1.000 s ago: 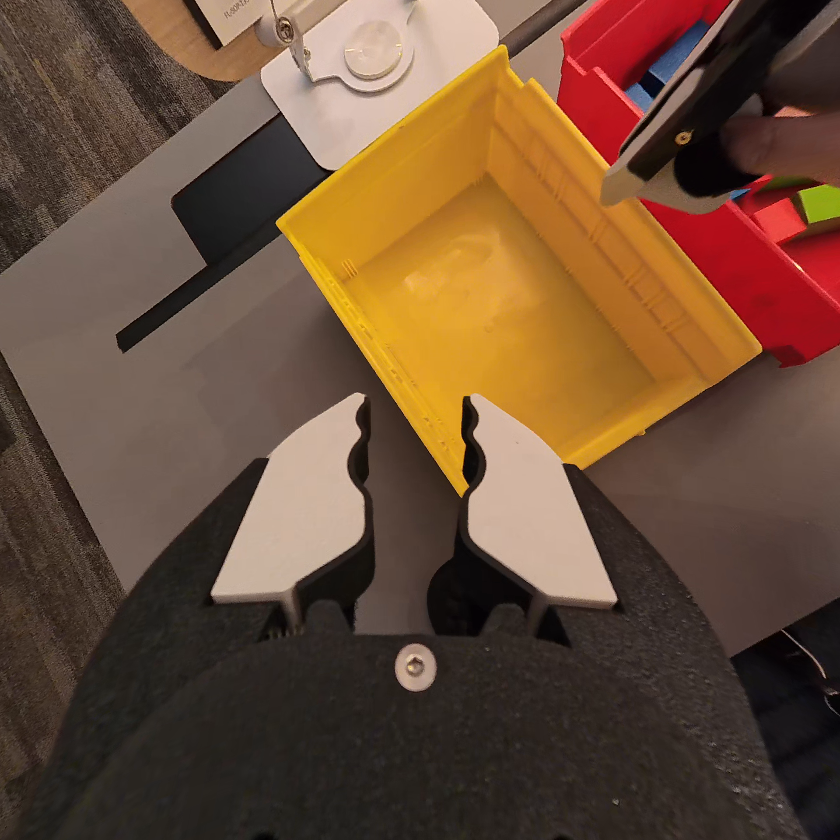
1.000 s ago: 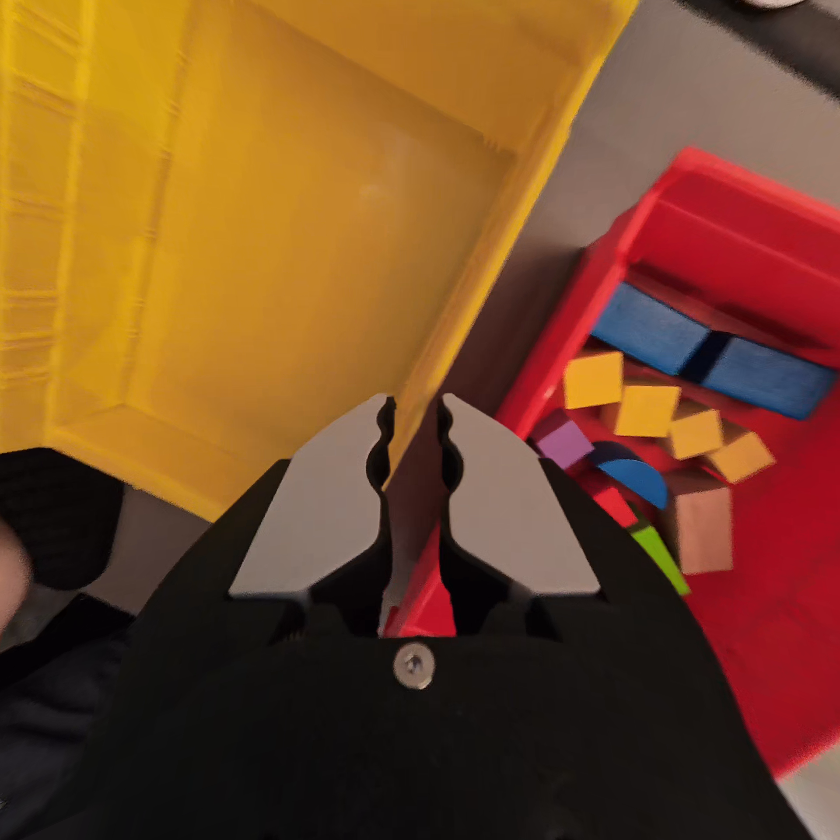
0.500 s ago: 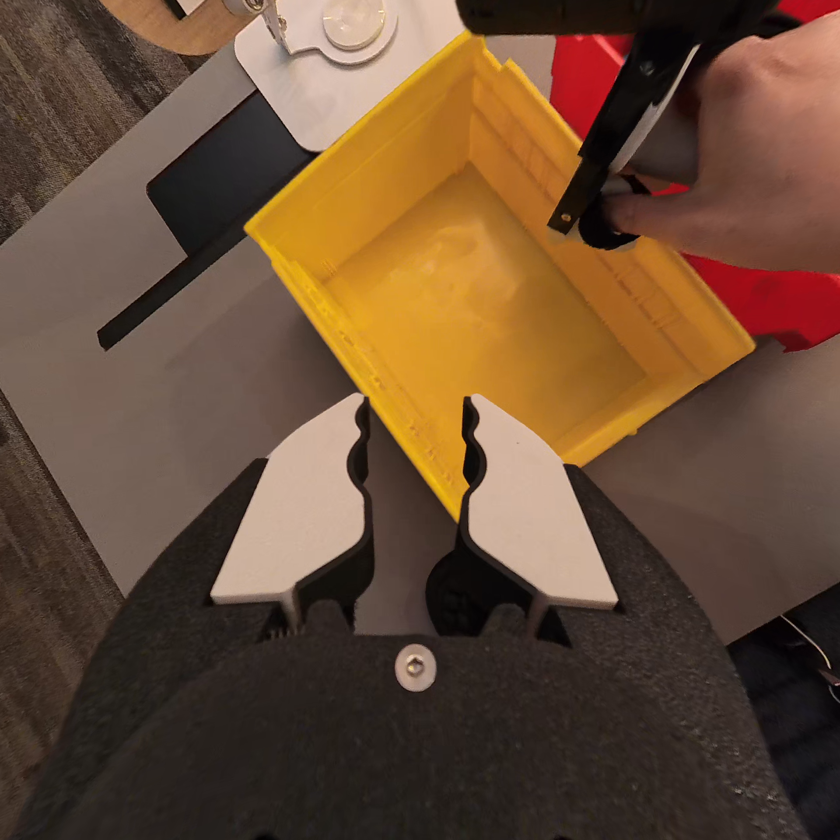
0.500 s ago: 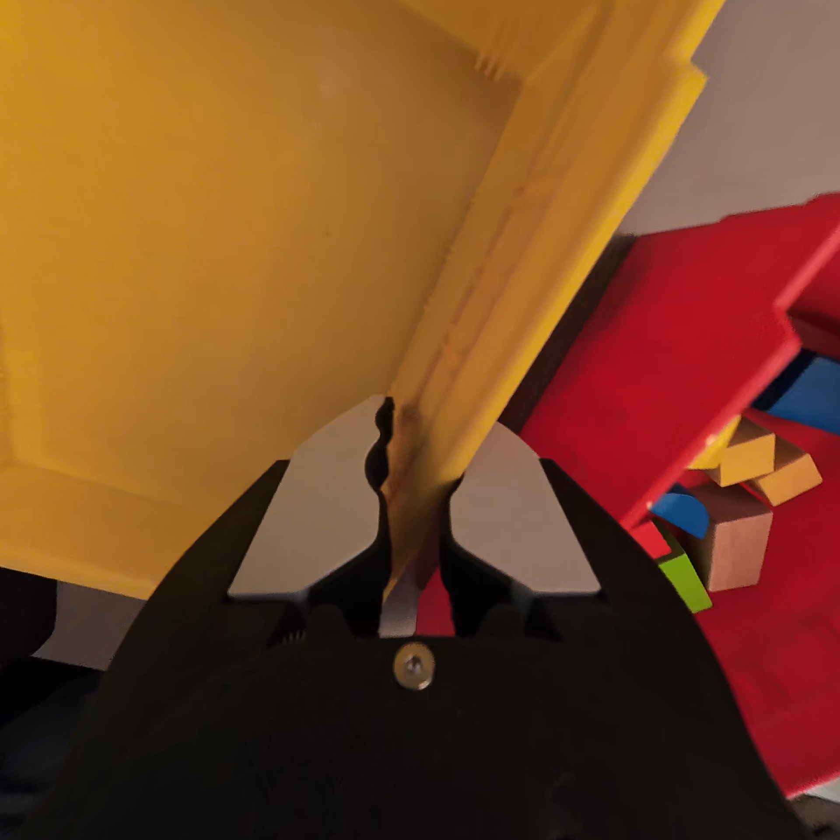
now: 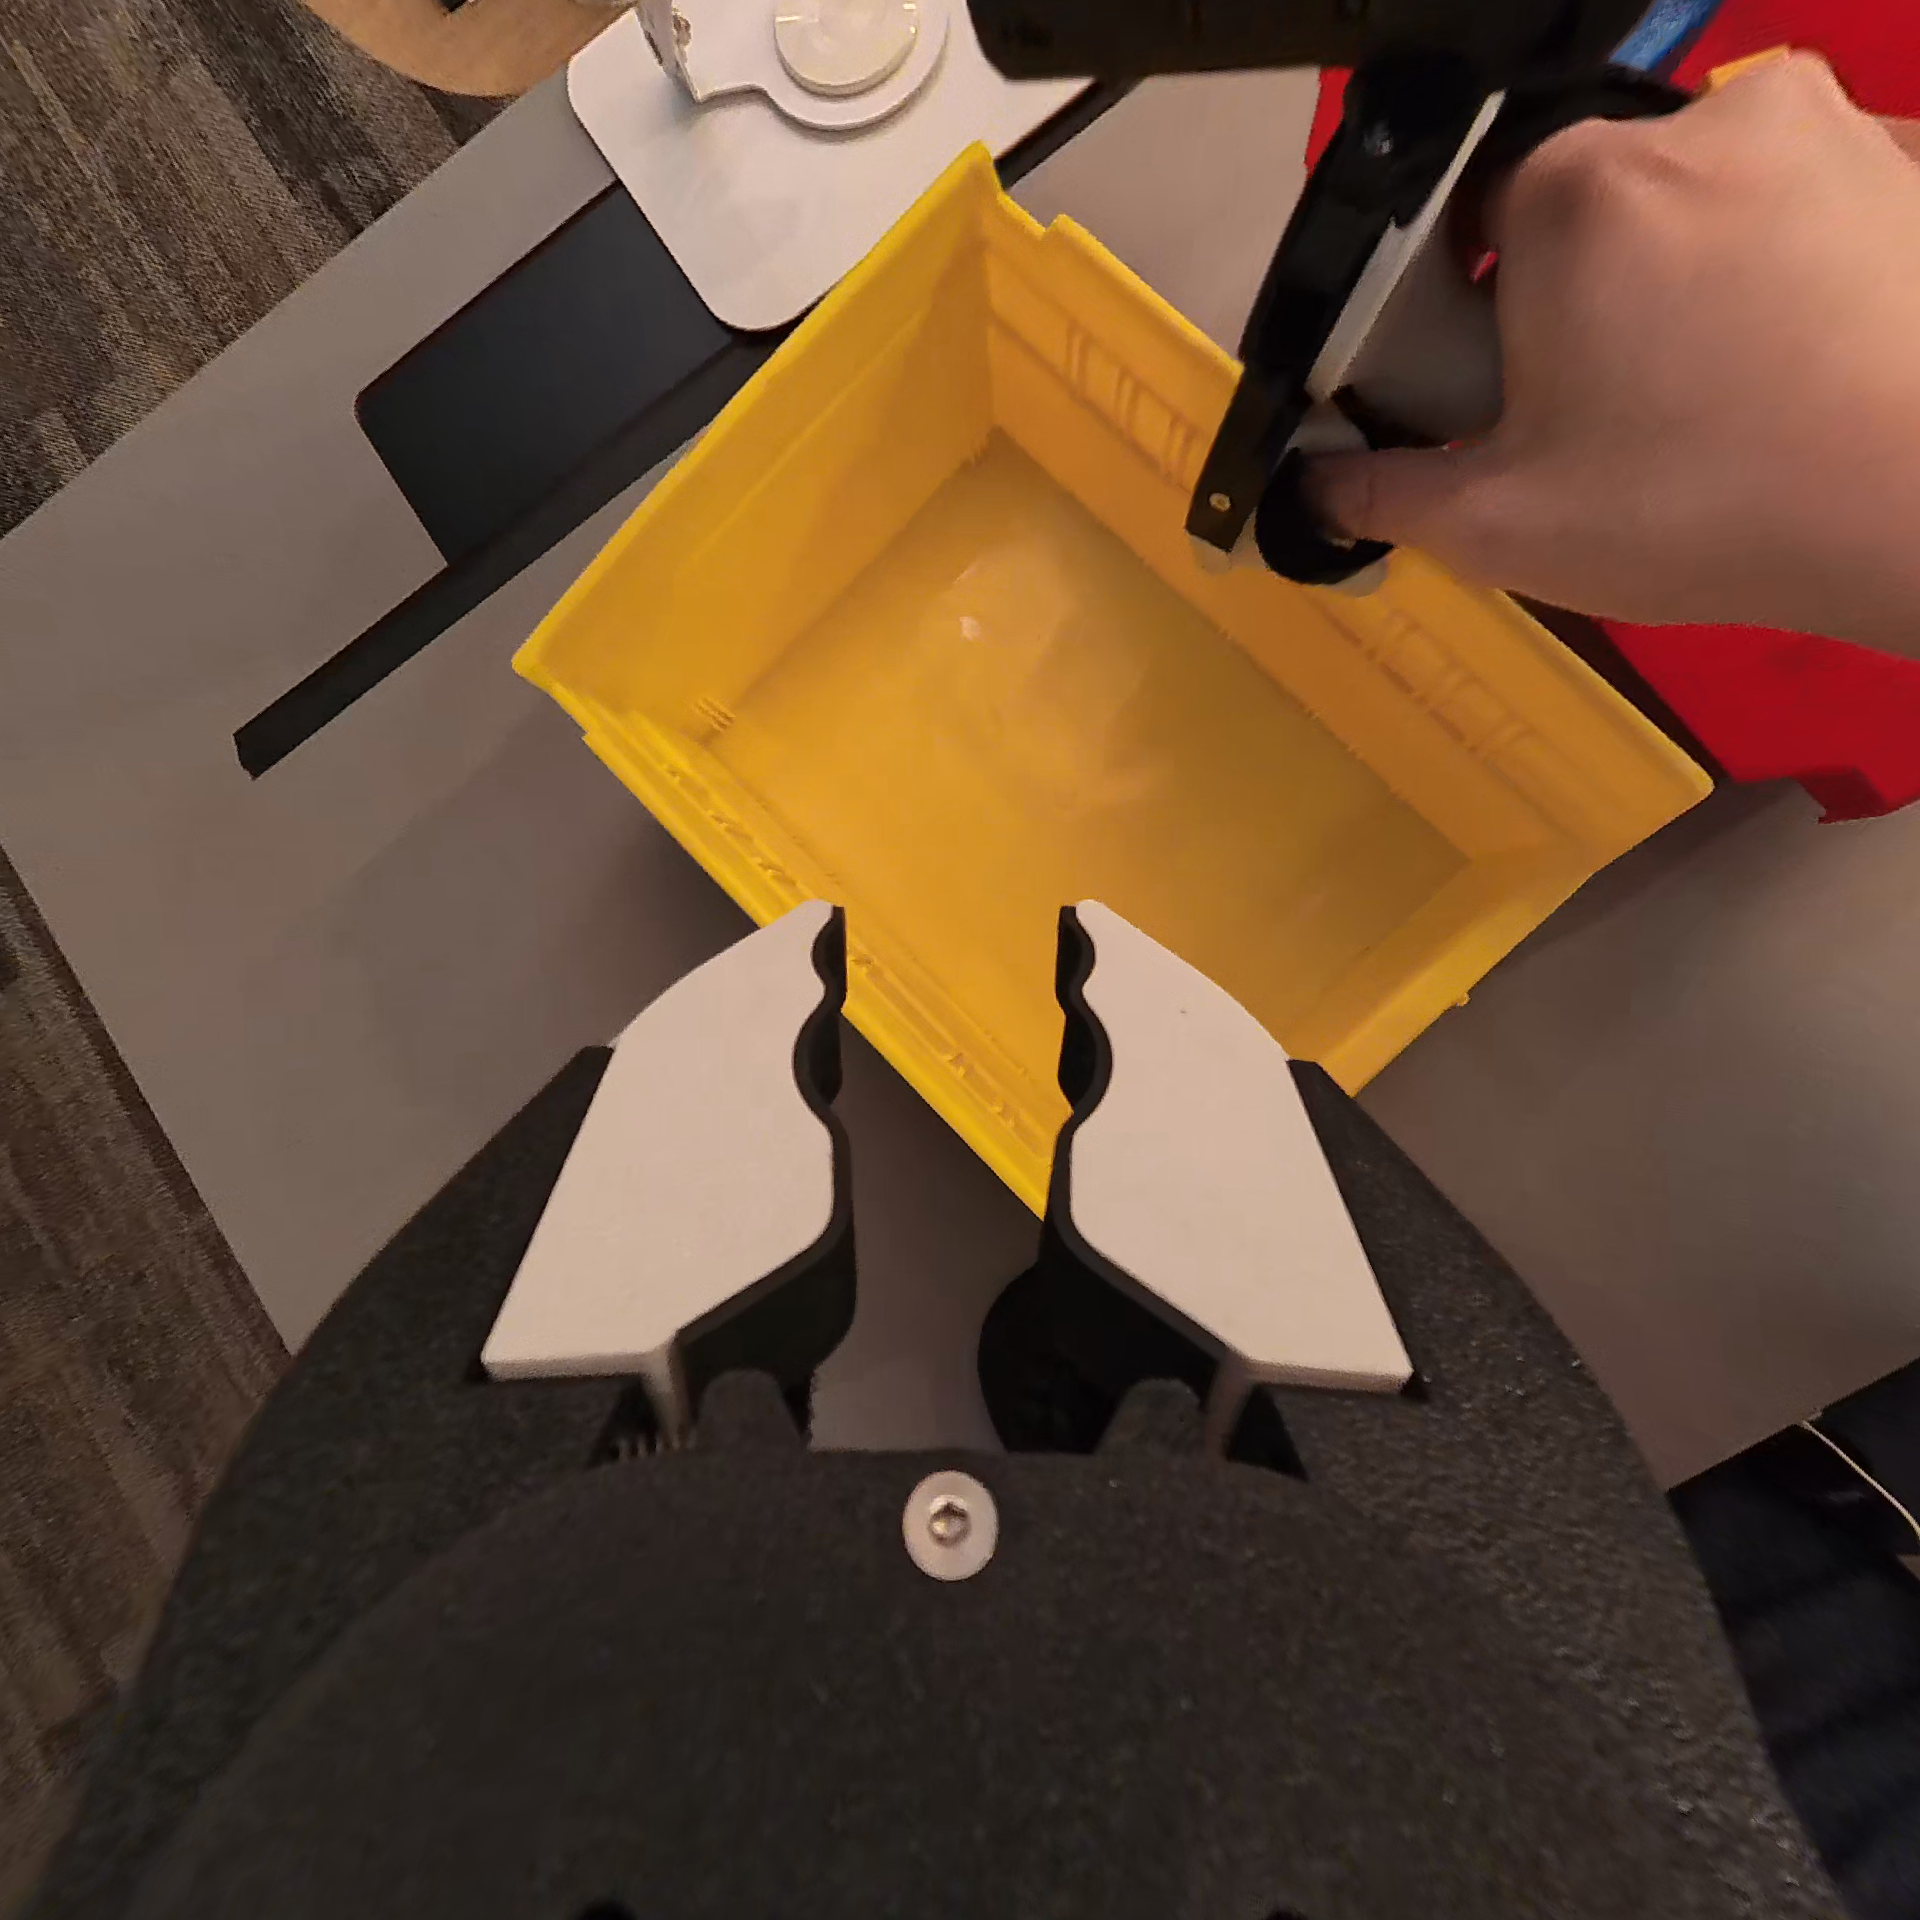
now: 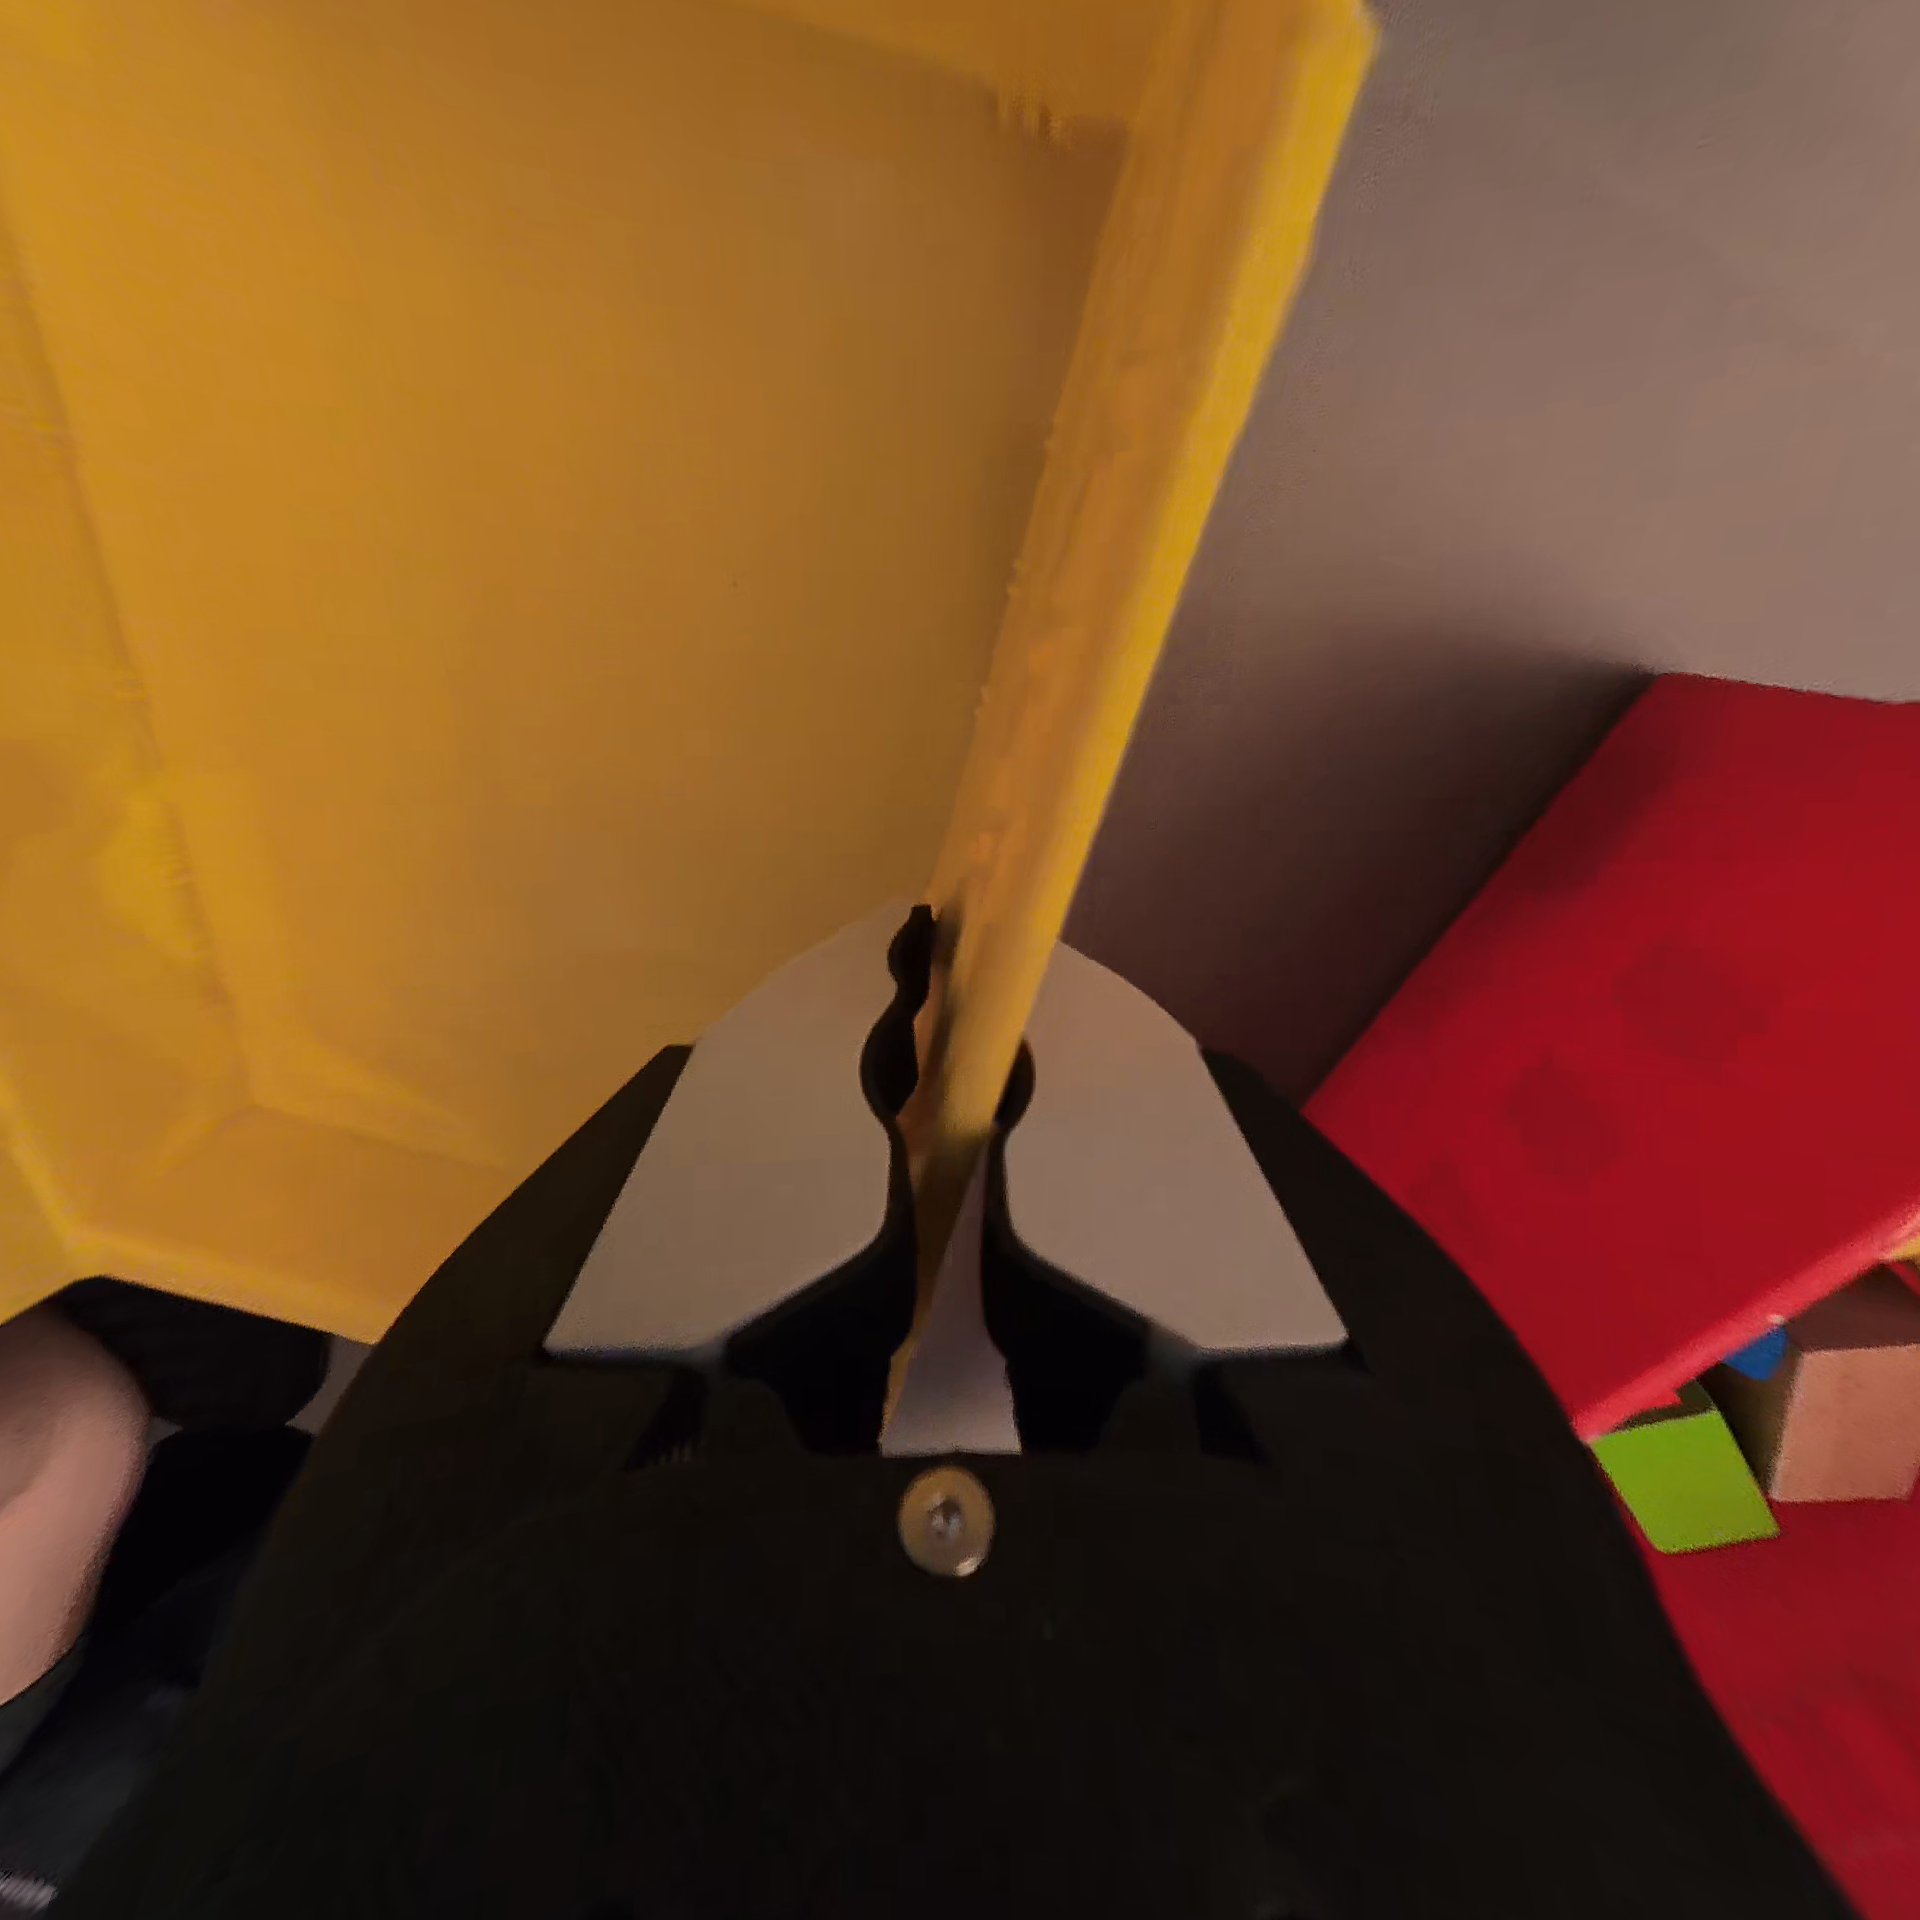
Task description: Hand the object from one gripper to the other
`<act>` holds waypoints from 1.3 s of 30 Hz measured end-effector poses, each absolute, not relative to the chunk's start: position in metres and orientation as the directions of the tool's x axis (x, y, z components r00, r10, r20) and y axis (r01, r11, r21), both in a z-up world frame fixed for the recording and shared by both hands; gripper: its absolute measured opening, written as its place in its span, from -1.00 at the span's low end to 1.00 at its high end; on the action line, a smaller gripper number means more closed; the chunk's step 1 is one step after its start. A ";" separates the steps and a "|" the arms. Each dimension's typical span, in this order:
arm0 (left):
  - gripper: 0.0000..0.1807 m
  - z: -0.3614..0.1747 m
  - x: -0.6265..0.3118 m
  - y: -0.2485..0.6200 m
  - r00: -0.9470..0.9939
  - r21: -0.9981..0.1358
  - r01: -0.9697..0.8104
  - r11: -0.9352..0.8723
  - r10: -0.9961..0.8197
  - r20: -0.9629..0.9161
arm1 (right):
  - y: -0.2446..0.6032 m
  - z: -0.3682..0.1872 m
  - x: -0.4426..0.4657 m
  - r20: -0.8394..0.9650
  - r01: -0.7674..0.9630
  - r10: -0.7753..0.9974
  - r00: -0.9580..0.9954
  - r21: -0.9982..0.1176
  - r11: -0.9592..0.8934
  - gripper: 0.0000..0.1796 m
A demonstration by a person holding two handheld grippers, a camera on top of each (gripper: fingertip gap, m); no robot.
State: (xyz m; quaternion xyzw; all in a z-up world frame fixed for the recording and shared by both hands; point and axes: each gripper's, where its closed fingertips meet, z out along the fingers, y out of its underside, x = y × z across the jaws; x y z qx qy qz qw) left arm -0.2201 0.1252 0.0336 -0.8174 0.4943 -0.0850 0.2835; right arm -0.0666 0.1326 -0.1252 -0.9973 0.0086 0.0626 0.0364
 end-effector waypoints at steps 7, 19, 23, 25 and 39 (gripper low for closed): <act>-0.58 0.034 -0.219 0.122 0.482 -0.547 -0.766 -0.337 -0.865 -0.141 | 0.132 -0.128 -0.064 -0.154 -0.092 -0.088 0.984 -0.021 -0.996 -0.89; -0.58 0.030 -0.218 0.122 0.471 -0.531 -0.778 -0.337 -0.872 -0.136 | 0.131 -0.141 -0.073 -0.167 -0.010 -0.013 0.986 0.020 -1.000 -0.96; -0.58 0.032 -0.220 0.122 0.481 -0.534 -0.774 -0.341 -0.865 -0.145 | 0.127 -0.135 -0.079 -0.219 0.013 -0.001 0.976 0.060 -0.998 -0.96; -0.59 0.041 -0.221 0.119 0.491 -0.566 -0.754 -0.334 -0.858 -0.148 | 0.125 -0.129 -0.084 -0.263 0.026 0.005 0.965 0.076 -0.997 -0.96; -0.71 0.157 -0.220 -0.003 0.293 -0.902 -0.406 0.149 -0.913 -0.283 | 0.115 -0.025 -0.029 -0.223 0.046 0.036 0.974 0.038 -0.998 -0.95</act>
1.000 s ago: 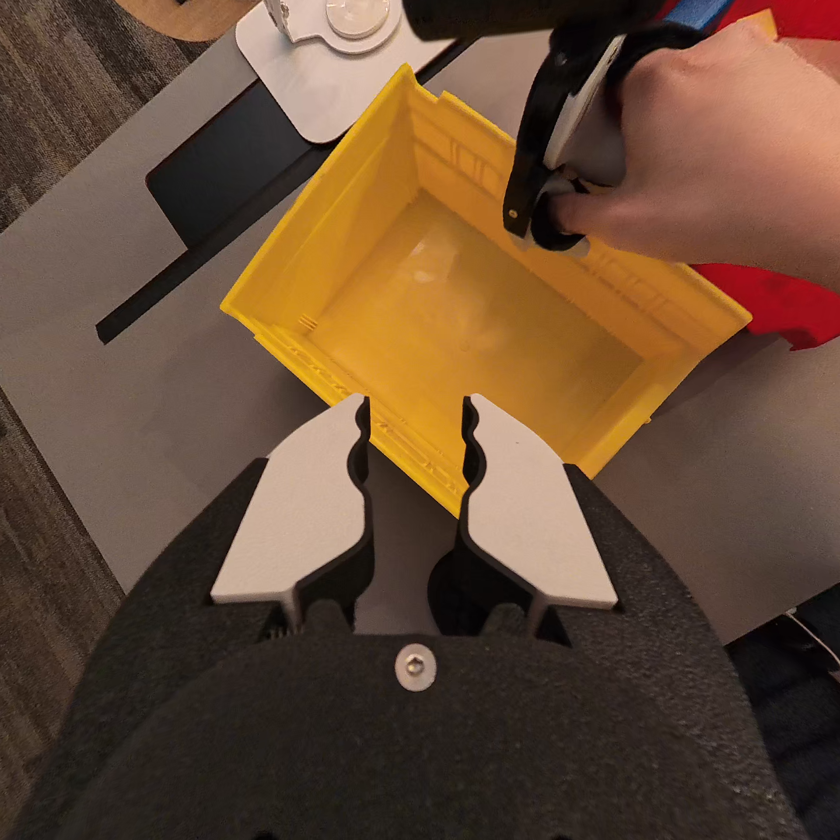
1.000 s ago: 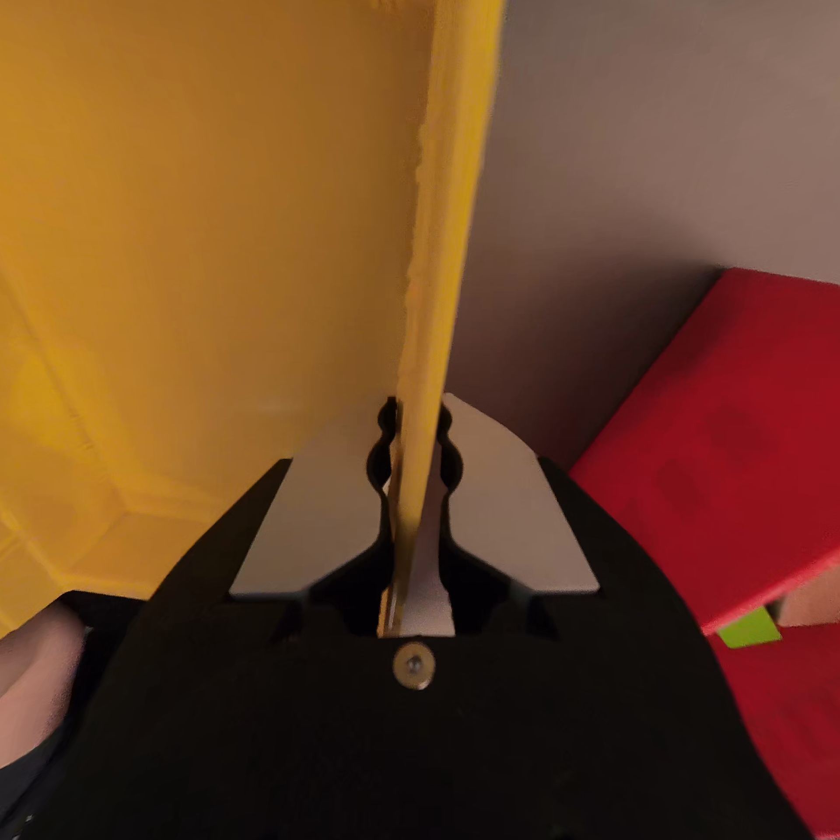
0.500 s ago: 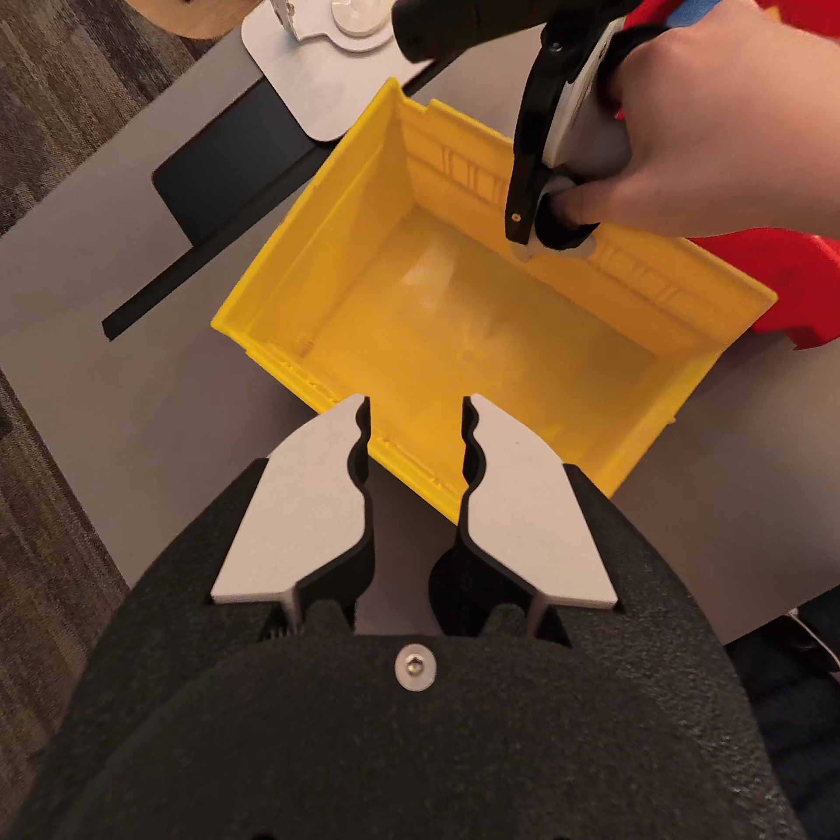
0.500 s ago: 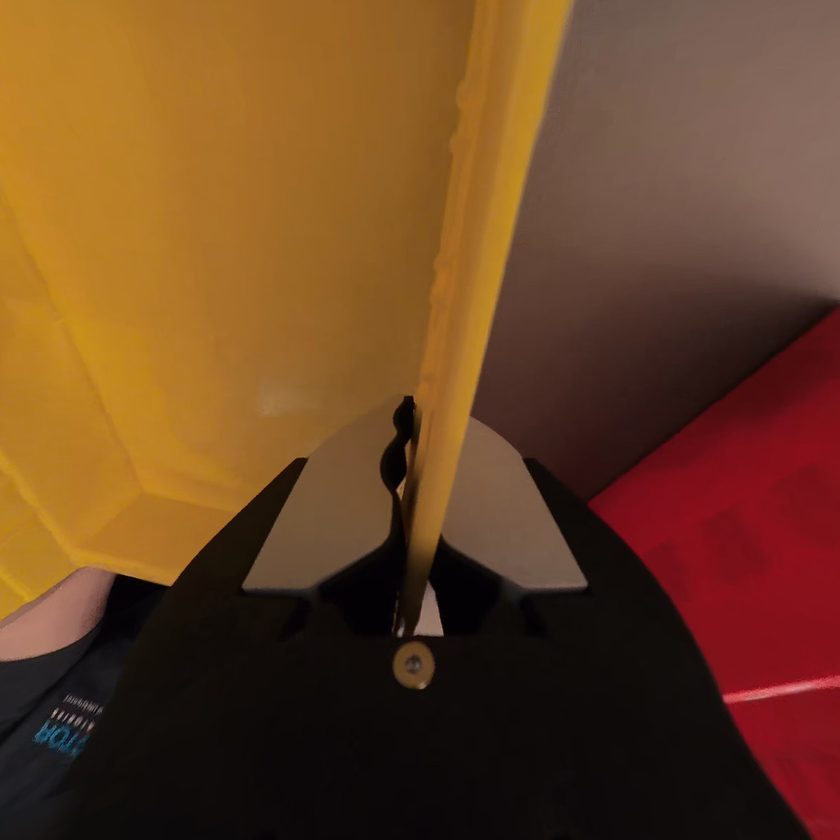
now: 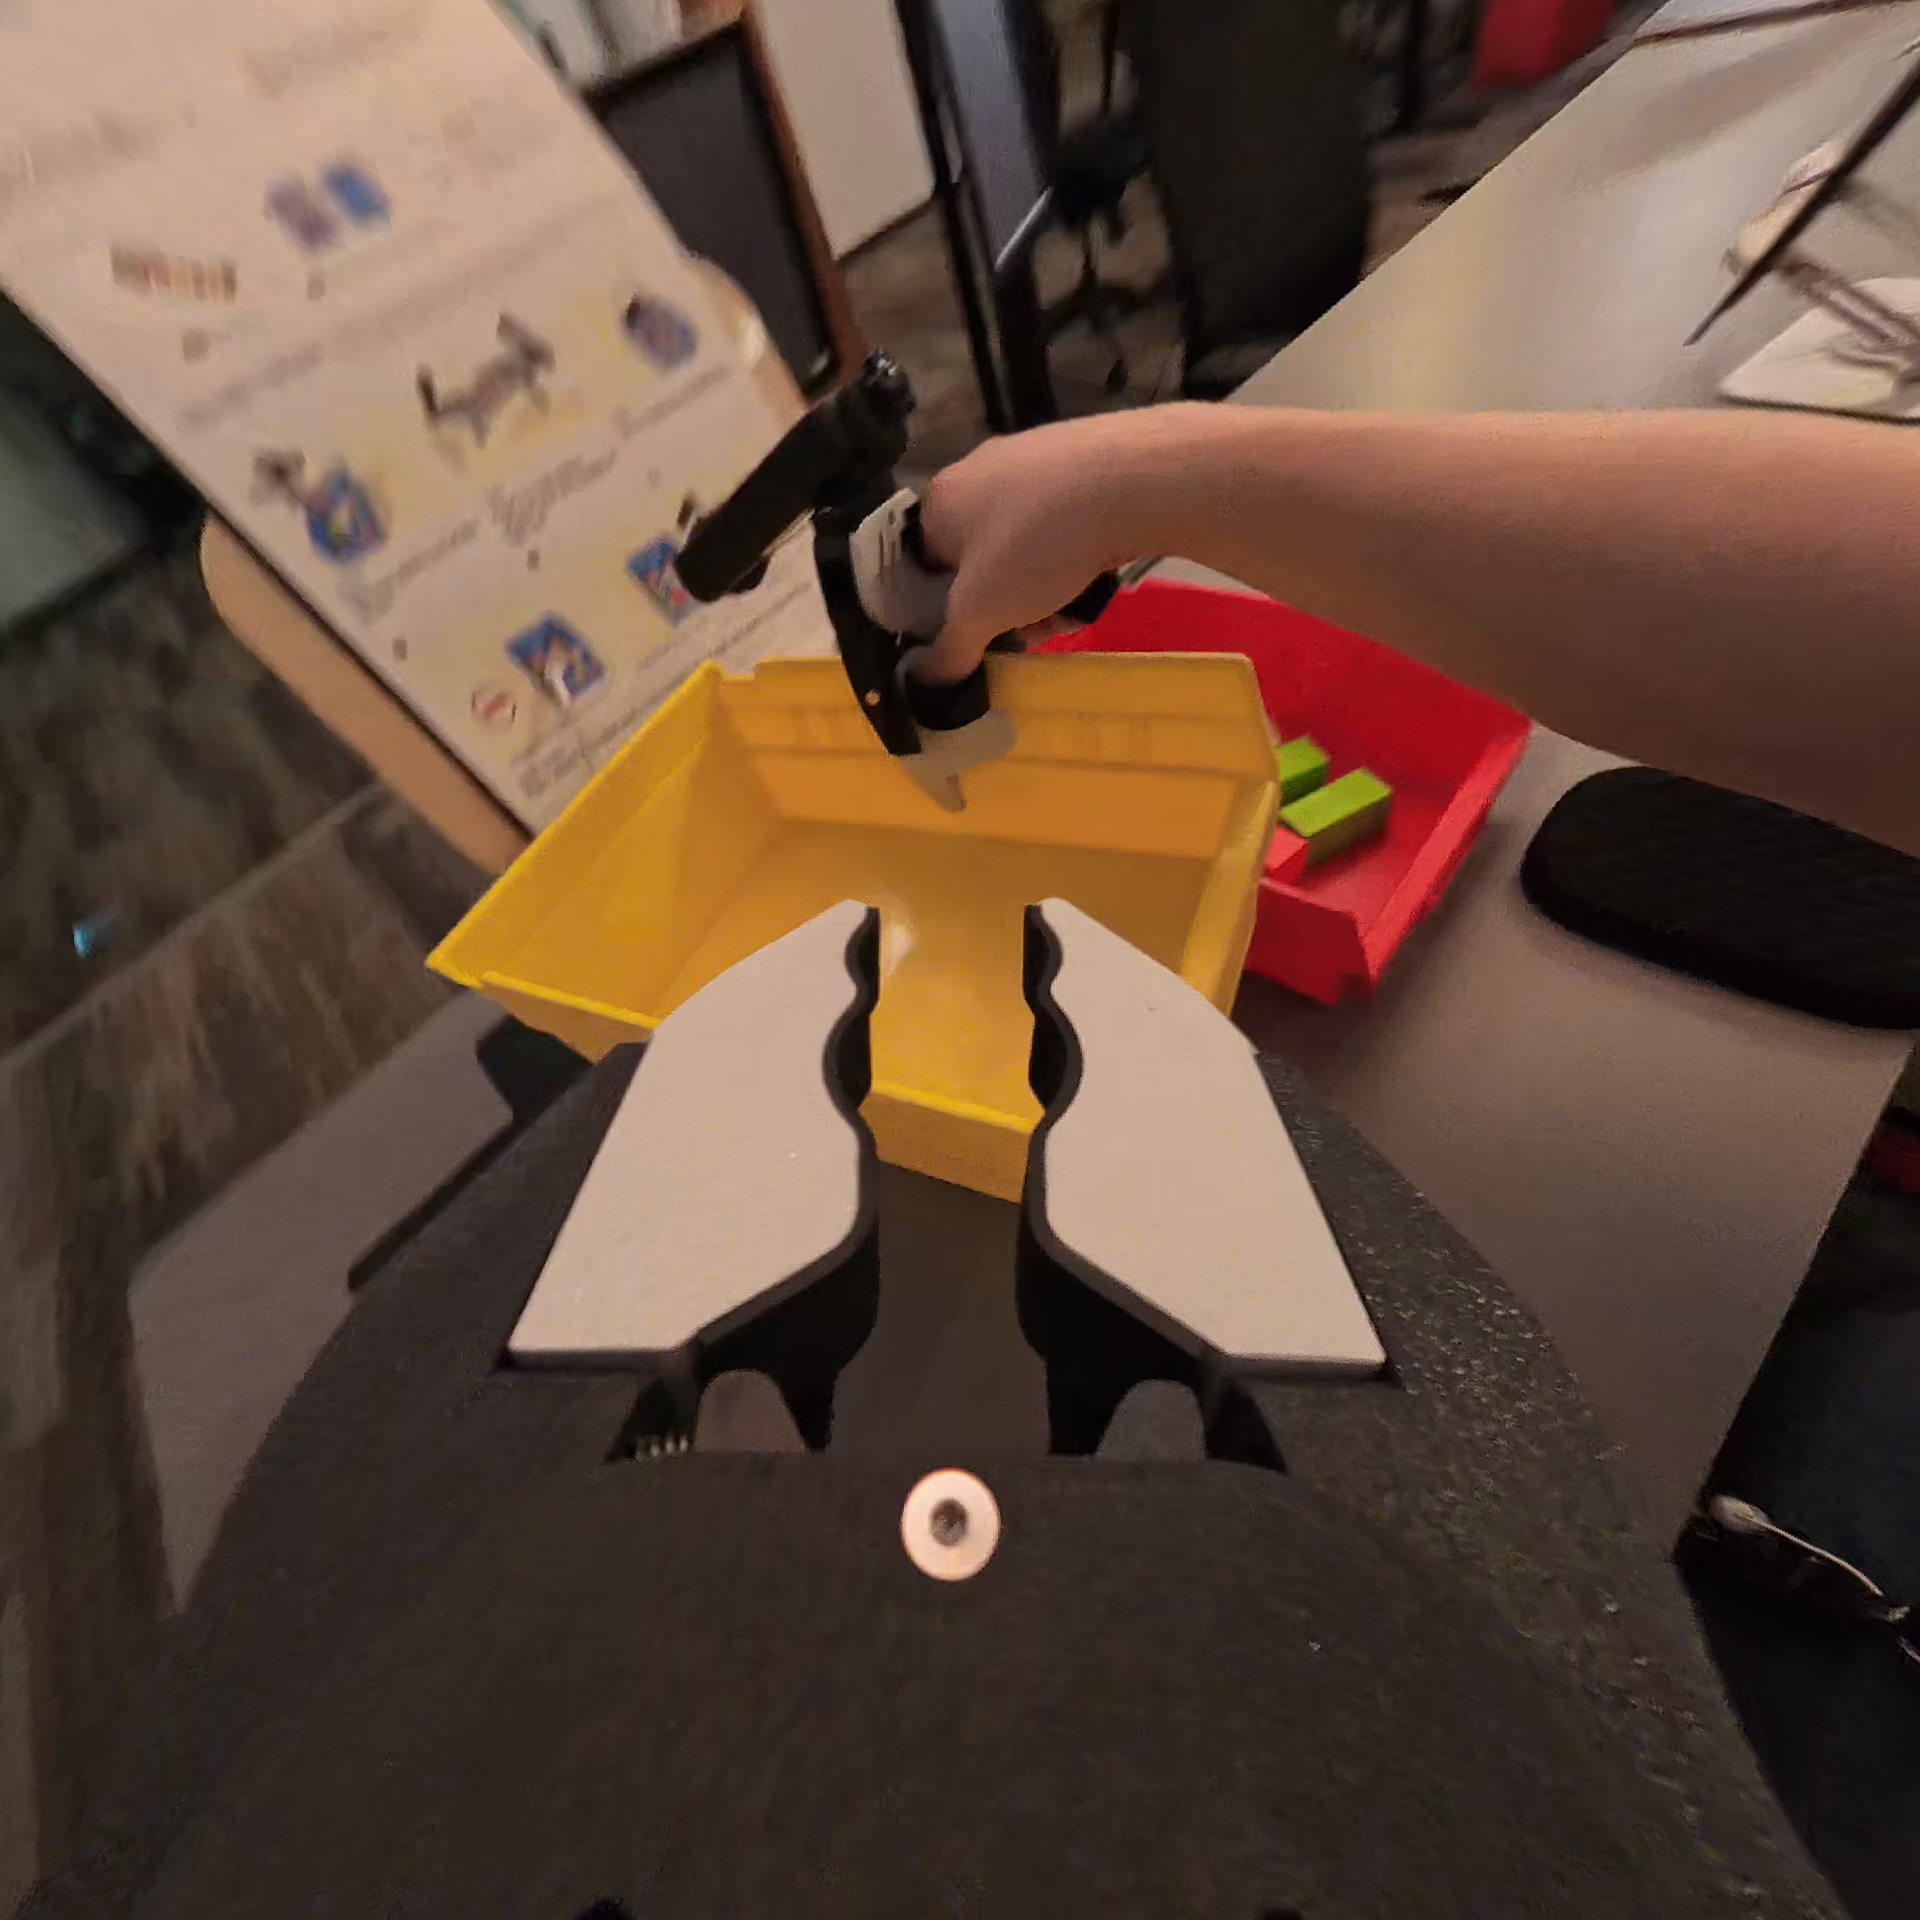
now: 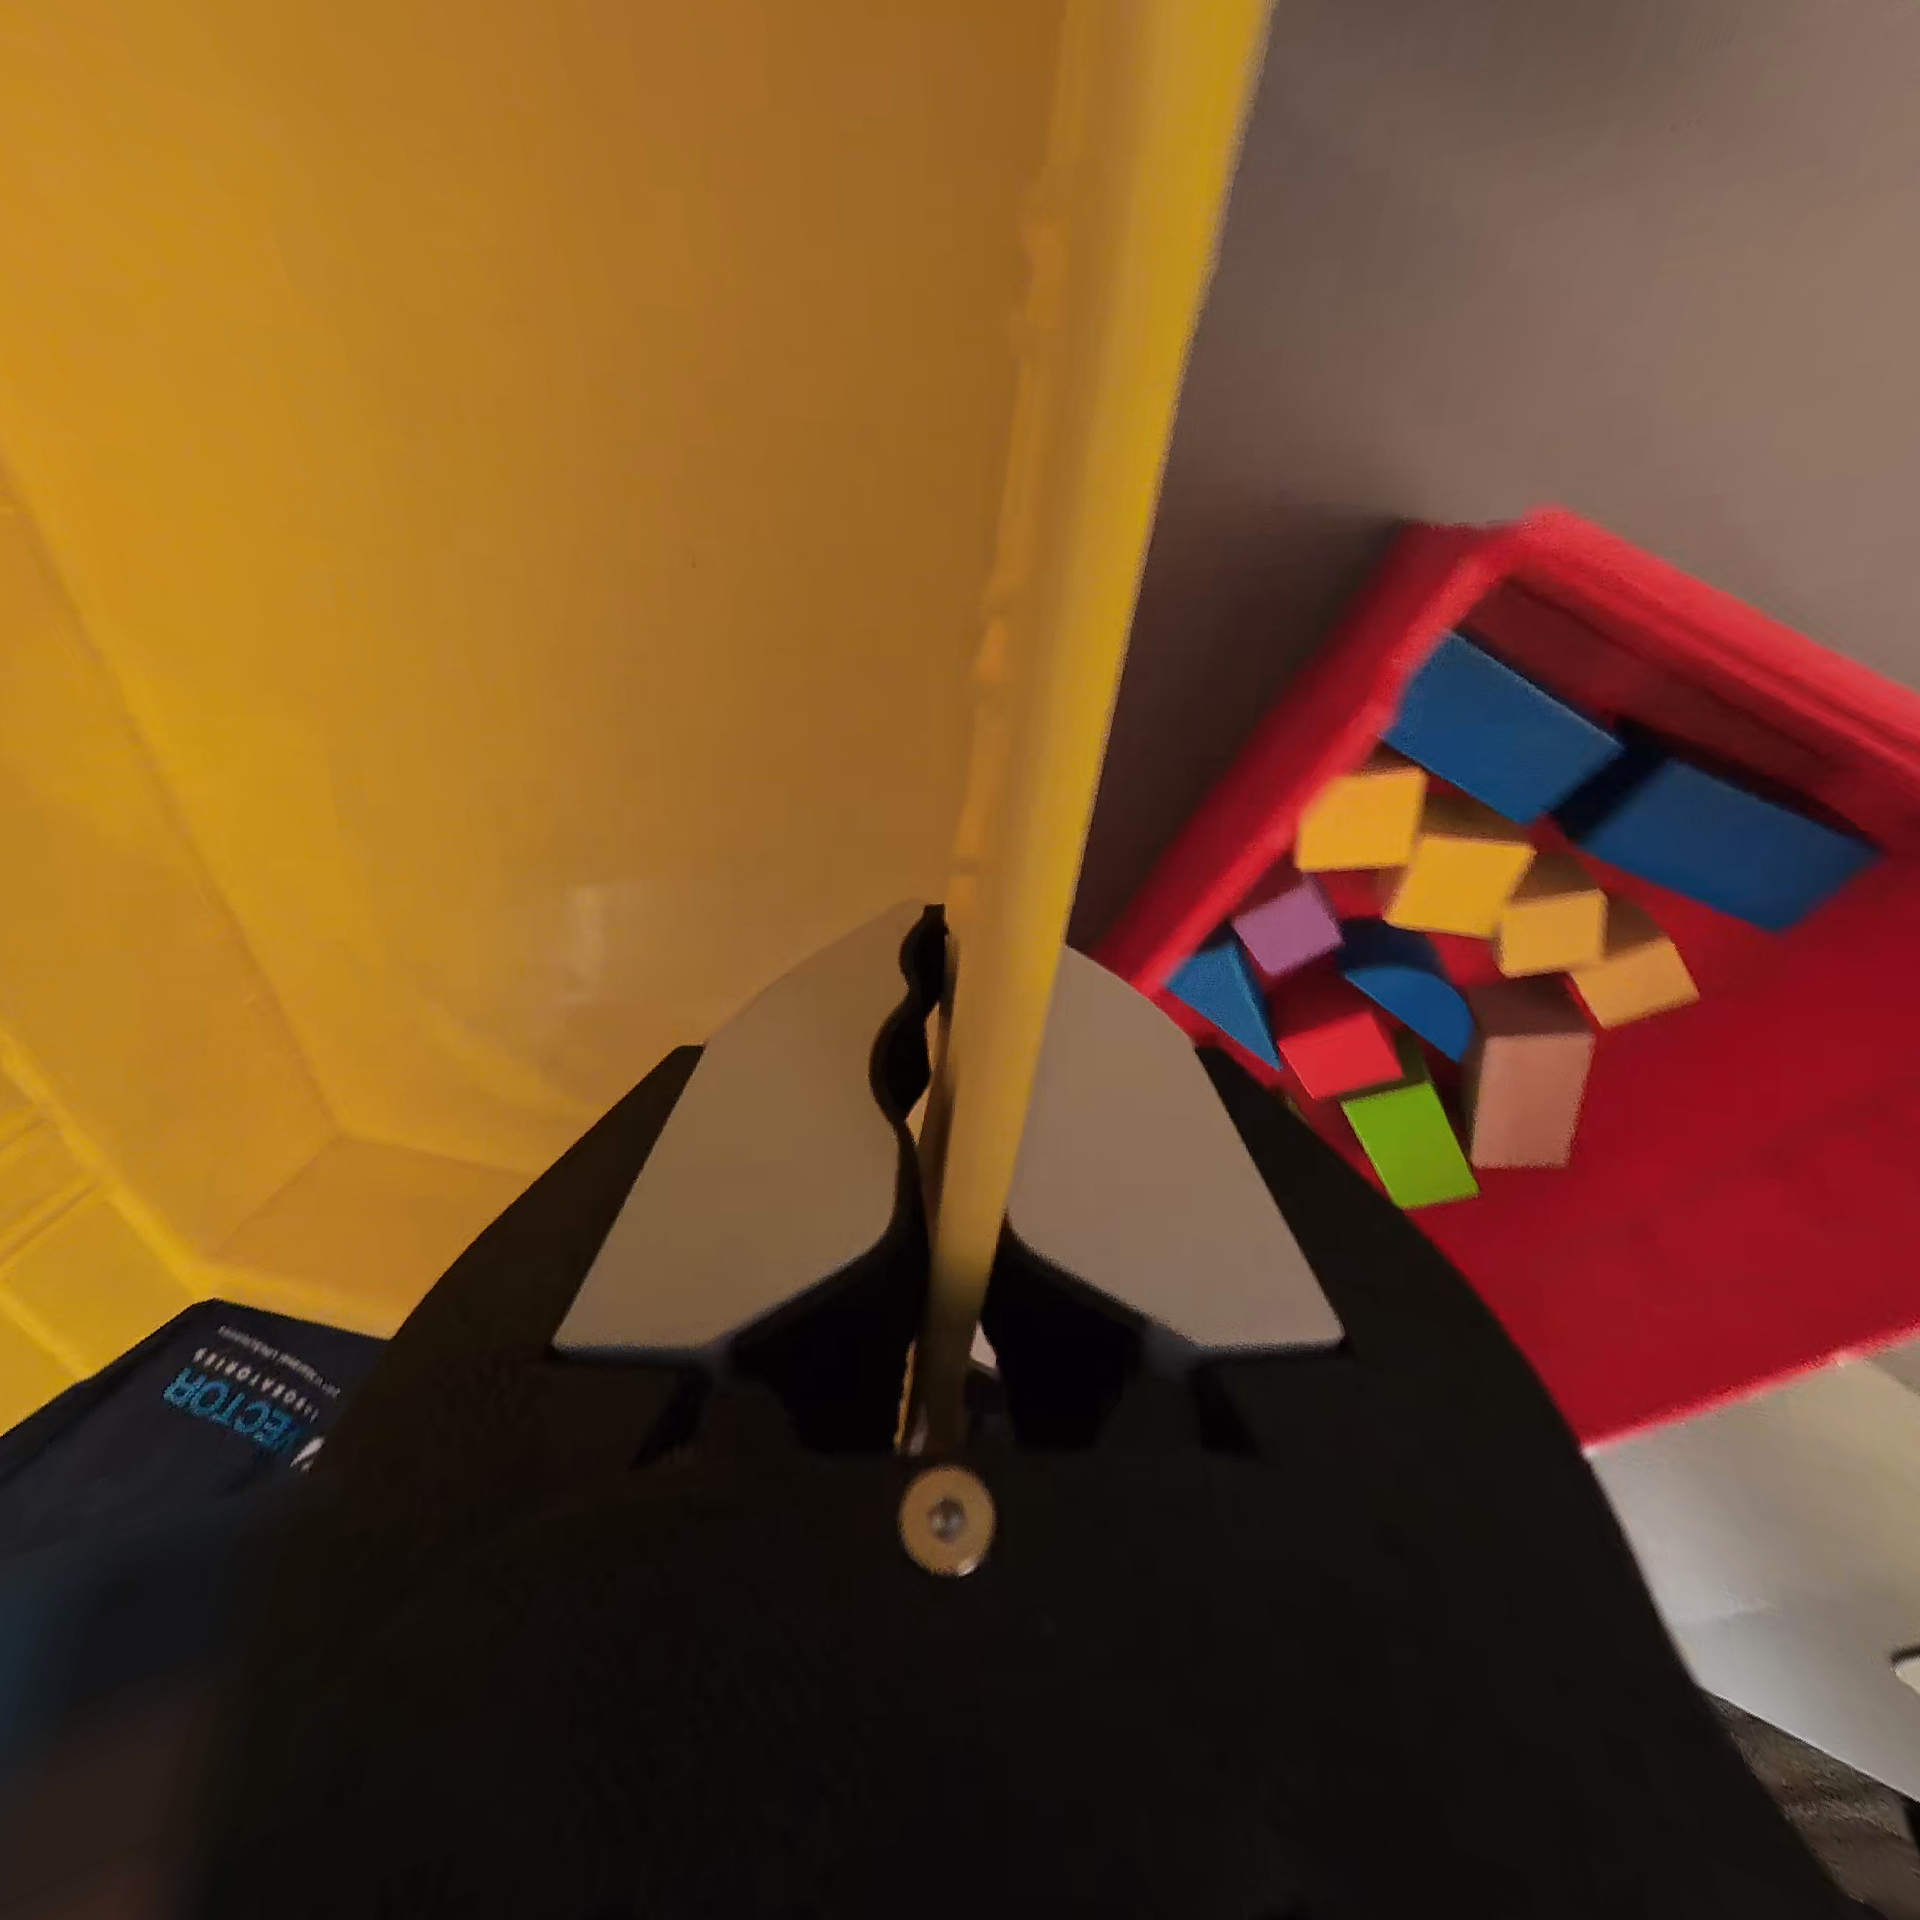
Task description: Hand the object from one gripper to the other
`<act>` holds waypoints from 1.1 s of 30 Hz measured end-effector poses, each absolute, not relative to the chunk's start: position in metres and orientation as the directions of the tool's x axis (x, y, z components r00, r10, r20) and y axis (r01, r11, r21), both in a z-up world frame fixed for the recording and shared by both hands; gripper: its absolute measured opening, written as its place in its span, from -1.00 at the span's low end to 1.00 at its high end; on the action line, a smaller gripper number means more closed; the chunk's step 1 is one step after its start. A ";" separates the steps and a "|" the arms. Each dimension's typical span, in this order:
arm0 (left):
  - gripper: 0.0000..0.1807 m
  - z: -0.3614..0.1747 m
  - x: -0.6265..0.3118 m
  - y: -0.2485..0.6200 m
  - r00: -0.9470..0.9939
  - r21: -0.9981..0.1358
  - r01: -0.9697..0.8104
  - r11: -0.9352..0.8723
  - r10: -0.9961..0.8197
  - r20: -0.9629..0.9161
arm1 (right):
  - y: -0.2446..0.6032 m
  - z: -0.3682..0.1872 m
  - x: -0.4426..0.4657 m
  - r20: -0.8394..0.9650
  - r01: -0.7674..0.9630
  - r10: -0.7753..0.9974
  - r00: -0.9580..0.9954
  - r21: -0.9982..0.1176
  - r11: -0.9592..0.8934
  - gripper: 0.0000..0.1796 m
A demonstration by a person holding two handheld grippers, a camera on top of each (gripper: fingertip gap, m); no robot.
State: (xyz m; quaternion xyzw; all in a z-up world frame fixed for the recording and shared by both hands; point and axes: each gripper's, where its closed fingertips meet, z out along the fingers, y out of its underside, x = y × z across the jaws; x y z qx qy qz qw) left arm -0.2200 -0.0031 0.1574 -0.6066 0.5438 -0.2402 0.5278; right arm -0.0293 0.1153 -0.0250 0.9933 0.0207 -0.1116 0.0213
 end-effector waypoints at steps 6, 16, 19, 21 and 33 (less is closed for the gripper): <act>-0.60 0.145 -0.191 -0.030 0.148 -0.862 -0.421 0.283 -0.916 -0.373 | 0.068 0.004 0.059 -0.294 -0.096 -0.091 0.951 -0.002 -0.995 -0.96; -0.23 0.062 -0.077 0.022 0.108 -0.837 -0.543 0.068 -0.983 -0.150 | -0.077 0.005 0.269 -0.262 -0.493 -0.464 0.847 -0.059 -0.868 -0.94; -0.30 0.032 -0.044 0.044 0.159 -0.849 -0.529 -0.016 -0.984 -0.080 | -0.119 -0.002 0.317 -0.220 -0.559 -0.533 0.817 -0.076 -0.826 -0.95; -0.29 0.012 -0.026 0.050 0.179 -0.849 -0.514 -0.126 -0.983 0.038 | -0.142 -0.011 0.340 -0.208 -0.582 -0.557 0.804 -0.081 -0.809 -0.95; -0.27 -0.086 0.016 0.058 0.312 -0.402 -0.798 -0.448 -0.879 0.361 | -0.202 -0.078 0.395 -0.233 -0.617 -0.591 0.772 -0.052 -0.785 -0.93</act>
